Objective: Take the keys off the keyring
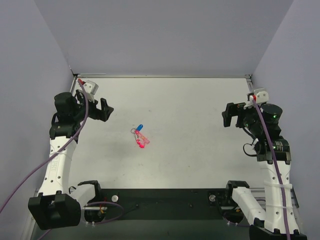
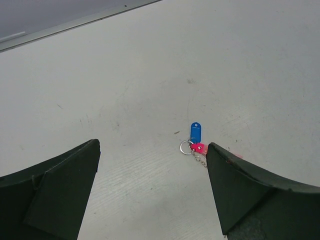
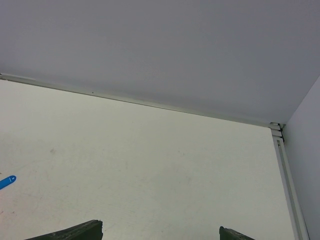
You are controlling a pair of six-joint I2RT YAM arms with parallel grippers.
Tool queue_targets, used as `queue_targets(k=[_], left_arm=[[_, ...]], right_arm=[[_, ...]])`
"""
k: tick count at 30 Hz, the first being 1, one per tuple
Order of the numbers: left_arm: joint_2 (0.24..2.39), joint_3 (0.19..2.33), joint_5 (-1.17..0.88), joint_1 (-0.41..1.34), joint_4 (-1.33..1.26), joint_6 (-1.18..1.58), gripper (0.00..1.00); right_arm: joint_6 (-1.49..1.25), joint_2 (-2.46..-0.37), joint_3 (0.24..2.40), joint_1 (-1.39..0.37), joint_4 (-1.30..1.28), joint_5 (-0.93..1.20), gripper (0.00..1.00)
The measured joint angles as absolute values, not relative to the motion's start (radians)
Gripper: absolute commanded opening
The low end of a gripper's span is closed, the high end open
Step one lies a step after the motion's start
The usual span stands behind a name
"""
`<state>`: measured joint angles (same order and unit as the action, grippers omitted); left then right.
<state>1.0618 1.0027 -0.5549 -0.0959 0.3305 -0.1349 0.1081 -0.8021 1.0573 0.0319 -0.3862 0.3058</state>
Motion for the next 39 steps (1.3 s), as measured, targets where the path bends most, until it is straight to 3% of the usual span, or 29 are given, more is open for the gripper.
queue_targets(k=[20,29,39], left_arm=[[1.157,0.973,-0.55,-0.06,0.33,-0.285,0.97],[1.289,0.882,-0.448,0.124,0.318,-0.367,0.97],[1.505,0.868,-0.418,0.171,0.284,-0.386,0.93]], right_arm=[[0.267,-0.843,1.116,0.012,-0.544,0.426,1.0],[0.288,-0.87,1.065,0.011,-0.557,0.48,1.0],[0.29,-0.878,1.039,0.011,-0.548,0.489,1.0]])
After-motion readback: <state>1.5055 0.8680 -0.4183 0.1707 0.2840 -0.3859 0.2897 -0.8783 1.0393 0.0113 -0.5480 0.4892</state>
